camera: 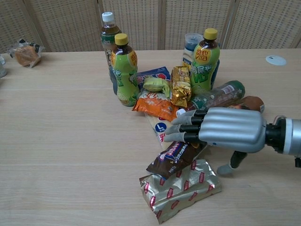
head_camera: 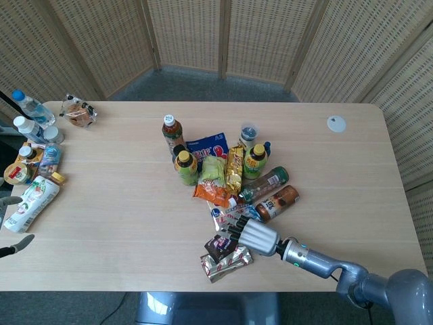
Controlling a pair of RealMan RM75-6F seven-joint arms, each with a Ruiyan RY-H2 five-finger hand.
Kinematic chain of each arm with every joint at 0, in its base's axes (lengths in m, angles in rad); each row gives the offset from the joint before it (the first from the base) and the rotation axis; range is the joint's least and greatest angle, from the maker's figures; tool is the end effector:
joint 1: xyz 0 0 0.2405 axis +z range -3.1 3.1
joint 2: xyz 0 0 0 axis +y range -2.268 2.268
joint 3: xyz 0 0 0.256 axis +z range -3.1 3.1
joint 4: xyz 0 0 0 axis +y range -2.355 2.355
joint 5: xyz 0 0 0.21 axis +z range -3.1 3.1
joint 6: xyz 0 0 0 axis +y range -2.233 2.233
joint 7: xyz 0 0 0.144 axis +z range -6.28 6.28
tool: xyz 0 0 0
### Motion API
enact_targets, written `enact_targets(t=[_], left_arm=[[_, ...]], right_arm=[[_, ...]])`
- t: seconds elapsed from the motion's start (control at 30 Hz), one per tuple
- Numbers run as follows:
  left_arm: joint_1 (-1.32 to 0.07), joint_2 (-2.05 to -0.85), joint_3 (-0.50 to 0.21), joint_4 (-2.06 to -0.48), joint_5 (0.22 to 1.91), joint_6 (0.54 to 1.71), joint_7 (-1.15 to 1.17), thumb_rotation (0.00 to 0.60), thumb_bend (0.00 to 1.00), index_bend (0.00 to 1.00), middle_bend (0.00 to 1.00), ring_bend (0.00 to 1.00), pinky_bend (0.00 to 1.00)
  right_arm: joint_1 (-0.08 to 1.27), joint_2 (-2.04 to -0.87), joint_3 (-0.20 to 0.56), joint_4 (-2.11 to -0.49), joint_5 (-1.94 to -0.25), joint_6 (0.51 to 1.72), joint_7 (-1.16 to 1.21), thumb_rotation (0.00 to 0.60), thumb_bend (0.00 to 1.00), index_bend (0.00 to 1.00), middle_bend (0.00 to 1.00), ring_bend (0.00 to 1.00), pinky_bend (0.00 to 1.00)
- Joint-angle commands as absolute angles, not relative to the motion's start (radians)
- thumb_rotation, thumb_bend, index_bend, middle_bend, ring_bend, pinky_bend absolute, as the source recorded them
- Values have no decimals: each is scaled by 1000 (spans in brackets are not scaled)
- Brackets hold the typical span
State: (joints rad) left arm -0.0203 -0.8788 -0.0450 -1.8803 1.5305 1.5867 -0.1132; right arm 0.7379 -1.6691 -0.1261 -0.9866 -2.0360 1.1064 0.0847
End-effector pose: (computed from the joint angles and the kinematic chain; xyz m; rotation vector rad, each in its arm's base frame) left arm -0.2726 0.1583 0.2185 -1.2820 -0.9592 -1.0469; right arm -0.1899 -0.2826 -0.0667 2.5488 -0.2518 0.9714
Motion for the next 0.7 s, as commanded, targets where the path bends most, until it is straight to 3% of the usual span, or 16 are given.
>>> enact_targets(t=[0.03,0.17,0.23,0.33,0.43,0.5,0.7], left_arm=[[-21,-880,-48,-1880,1526,1587,-112,600,0,317,0,0,0],[-24,-882,-52,-1880,1516,1581,-114,600,0,317,0,0,0],[-26,-883,-54,-1878,1512,1576,-112,600,0,318,0,0,0],[-28,-884,-53,-1877,1509,1569,-111,600,0,318,0,0,0],[-28,-884,-53,-1877,1510,1569,-113,600,0,319,0,0,0],[-27,-884,-53,-1878,1513,1571,-115,600,0,318,0,0,0],[-25,-882,-50,-1884,1525,1574,-115,600,0,318,0,0,0]], right_arm=[[775,-1677,-146,-969,-2035,1061,90,600,0,0,0,0,0],[803,-1667,-162,-973,-2026,1040,113,600,13,68,20,0,0],[812,-1664,-172,-972,-2024,1048,140,600,51,214,148,9,20],[814,-1666,-183,-955,-2027,1086,161,600,123,498,482,212,243],[811,-1659,-190,-956,-2027,1116,156,600,150,569,584,330,432],[810,-1649,-191,-968,-2022,1125,149,600,161,581,607,360,502],[814,-1609,-179,-1032,-1997,1133,96,600,164,590,622,371,529]])
